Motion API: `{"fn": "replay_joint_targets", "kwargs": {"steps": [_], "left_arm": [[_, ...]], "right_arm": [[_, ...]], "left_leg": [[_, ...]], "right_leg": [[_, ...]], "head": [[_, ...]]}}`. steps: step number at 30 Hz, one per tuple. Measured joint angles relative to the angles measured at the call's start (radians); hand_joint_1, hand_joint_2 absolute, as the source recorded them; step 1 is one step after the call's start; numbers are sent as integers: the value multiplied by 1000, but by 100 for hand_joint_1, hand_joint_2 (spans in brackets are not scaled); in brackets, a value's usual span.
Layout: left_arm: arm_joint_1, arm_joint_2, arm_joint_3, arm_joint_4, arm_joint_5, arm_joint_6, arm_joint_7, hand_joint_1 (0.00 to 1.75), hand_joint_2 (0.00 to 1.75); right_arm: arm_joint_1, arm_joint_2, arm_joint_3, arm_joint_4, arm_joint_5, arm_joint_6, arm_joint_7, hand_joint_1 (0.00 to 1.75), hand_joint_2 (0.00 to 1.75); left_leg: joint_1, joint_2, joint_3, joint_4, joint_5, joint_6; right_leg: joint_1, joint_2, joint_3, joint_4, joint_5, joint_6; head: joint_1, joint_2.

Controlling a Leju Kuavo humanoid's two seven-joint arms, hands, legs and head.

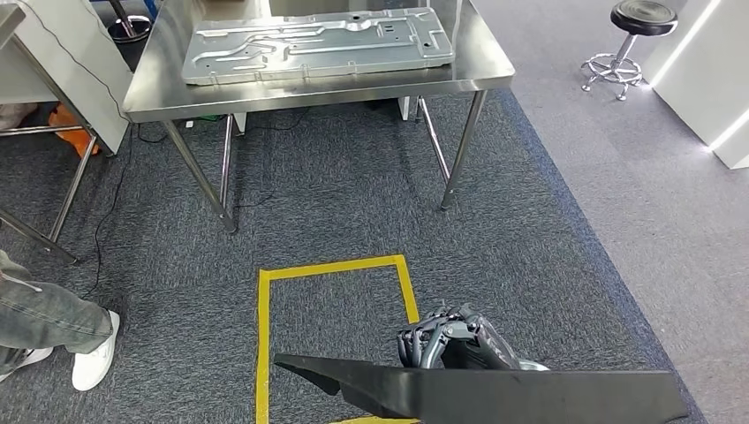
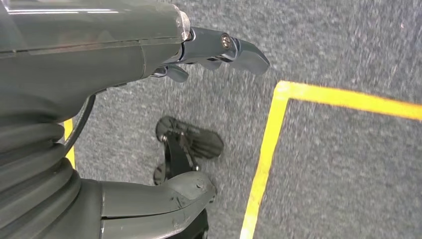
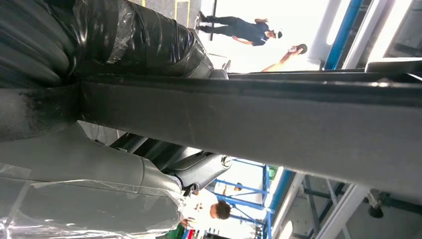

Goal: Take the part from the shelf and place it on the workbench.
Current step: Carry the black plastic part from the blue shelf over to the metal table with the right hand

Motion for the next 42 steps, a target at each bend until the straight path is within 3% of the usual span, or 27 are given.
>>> {"fn": "replay_joint_targets", "kwargs": {"steps": [2, 5, 6, 7, 8, 10, 11, 12, 16, 18, 20, 21, 22, 23, 25, 26, 28, 31, 32, 34, 36, 37, 38, 40, 41, 42], "left_arm": [[-1, 0, 0, 0, 0, -1, -4, 0, 175], [0, 0, 0, 0, -1, -2, -5, 0, 175], [1, 0, 0, 0, -1, -2, -6, 0, 175], [2, 0, 0, 0, -1, -2, -7, 0, 175], [3, 0, 0, 0, -1, -2, -8, 0, 175], [3, 2, 0, 0, -2, -2, -11, 0, 175], [2, 4, 0, 0, -2, -1, -12, 0, 175], [2, 5, 0, 0, -2, -1, -12, 0, 175], [3, 7, 0, 0, -3, 0, -15, 0, 175], [2, 7, 0, 0, -3, 0, -17, 0, 175], [2, 7, 0, 0, -4, 0, -21, 0, 175], [3, 7, 0, 0, -4, 0, -22, 0, 175], [3, 7, 0, 0, -5, -1, -24, 0, 175], [4, 7, 0, 0, -6, -1, -24, 0, 175], [4, 7, 0, 0, -9, -1, -25, 0, 175], [3, 7, 0, 0, -10, -2, -26, 0, 175], [3, 7, 0, 0, -11, -2, -27, 0, 175], [1, 7, 0, 0, -11, -2, -28, 0, 175], [0, 8, 0, 0, -11, -2, -29, 0, 175], [-1, 8, 0, 0, -11, -3, -30, 0, 175], [3, 8, 0, 0, -11, -3, -30, 0, 175], [7, 8, 0, 0, -11, -4, -30, 0, 175], [10, 8, 0, 0, -11, -4, -30, 0, 175], [12, 9, 0, 0, -11, -4, -31, 0, 175], [12, 11, 0, 0, -11, -4, -31, 0, 175], [11, 13, 0, 0, -12, -4, -31, 0, 175]], "right_arm": [[-2, 0, 2, 0, 5, -5, 0, 171, 175], [-3, 2, 8, 0, 10, -9, 1, 171, 175], [-3, 2, 11, 0, 11, -12, 2, 171, 175], [-3, 3, 14, 0, 13, -15, 2, 171, 175], [-3, 3, 17, 0, 14, -19, 2, 171, 175], [-3, 3, 22, 0, 16, -24, 2, 171, 175], [-3, 3, 24, 0, 16, -27, 1, 171, 175], [-3, 3, 26, 0, 17, -29, 1, 171, 175], [-3, 3, 29, -1, 17, -38, -3, 171, 175], [-4, 3, 30, -2, 17, -39, -5, 171, 175], [-2, 3, 32, -2, 17, -39, -6, 171, 175], [-1, 3, 32, -2, 17, -39, -7, 171, 175], [0, 3, 33, -2, 17, -39, -8, 171, 175], [0, 3, 33, -2, 17, -39, -9, 171, 175], [0, 2, 34, -2, 16, -39, -13, 171, 175], [0, 2, 34, -2, 16, -39, -15, 171, 175], [1, 2, 34, -3, 16, -39, -16, 171, 175], [5, 2, 34, -4, 15, -39, -17, 171, 175], [5, 2, 34, -5, 14, -38, -17, 171, 175], [7, 2, 35, -6, 13, -38, -18, 171, 175], [11, 2, 35, -5, 12, -36, -18, 171, 175], [13, 1, 35, -5, 12, -35, -18, 171, 175], [16, 1, 35, -5, 11, -34, -18, 171, 175], [19, 1, 34, -5, 10, -31, -20, 171, 175], [20, 1, 34, -5, 10, -29, -20, 171, 175], [20, 0, 34, -5, 9, -28, -21, 171, 175]], "left_leg": [[2, -1, -20, 50, -35, -8], [3, -2, -118, 247, -125, -14], [3, -3, -142, 291, -133, -15], [3, -3, -149, 296, -119, -14], [2, -3, -134, 257, -87, -11], [-1, -6, -71, 117, -13, 1], [-4, -8, -46, 59, 8, 7], [-7, -9, -30, 24, 17, 13], [-6, -8, -22, -1, 22, 31], [-1, -5, -17, -8, 25, 41], [-1, -3, -17, -8, 22, 45], [-1, -2, -15, -8, 19, 45], [-1, -2, -12, -7, 15, 44], [0, -2, -6, -7, 11, 42], [0, -3, 10, -8, 0, 35], [-1, -3, 16, -7, -7, 29], [-4, -2, 22, -10, -17, 16], [-2, 1, 35, -11, -30, -2], [-1, 1, 29, 13, -43, -6], [1, -1, -28, 126, -89, -10], [1, -1, -118, 263, -123, -12], [1, -2, -147, 292, -111, -12], [0, -2, -157, 278, -77, -9], [-5, -3, -122, 144, 24, 6], [-9, -2, -97, 75, 55, 15], [-14, 0, -76, 26, 68, 22]], "right_leg": [[-3, 0, 5, -8, 2, -14], [1, 0, 7, -9, 0, -25], [3, 1, 8, -9, -1, -27], [5, 2, 9, -8, -3, -28], [6, 3, 12, -7, -5, -27], [9, 5, 19, -4, -11, -24], [10, 6, 20, -2, -13, -20], [11, 6, 20, -1, -15, -16], [8, 6, 15, 10, -25, 6], [5, 5, -24, 93, -72, 17], [0, 4, -97, 231, -131, 27], [-3, 4, -126, 280, -141, 31], [-6, 4, -139, 294, -132, 33], [-9, 3, -130, 267, -103, 35], [-12, -2, -65, 131, -25, 32], [-10, -5, -33, 66, -3, 28], [-4, -7, -4, 7, 0, 16], [-4, -1, 10, -5, -10, -4], [-5, 0, 19, -10, -13, -12], [-5, -1, 37, -16, -24, -24], [-1, 0, 56, -18, -39, -30], [1, 2, 69, -20, -48, -31], [3, 4, 85, -24, -57, -31], [5, 6, 120, -34, -76, -29], [7, 7, 135, -40, -85, -26], [6, 9, 146, -45, -93, -21]], "head": [[0, 0], [0, 0], [0, 0], [0, 0], [0, 0], [0, 0], [0, 0], [0, 0], [0, 0], [0, 0], [0, 0], [0, 0], [0, 0], [0, 0], [0, 0], [0, 0], [0, 0], [0, 0], [0, 0], [0, 0], [0, 0], [-1, 0], [-1, 0], [-1, 0], [0, 0], [0, 0]]}}
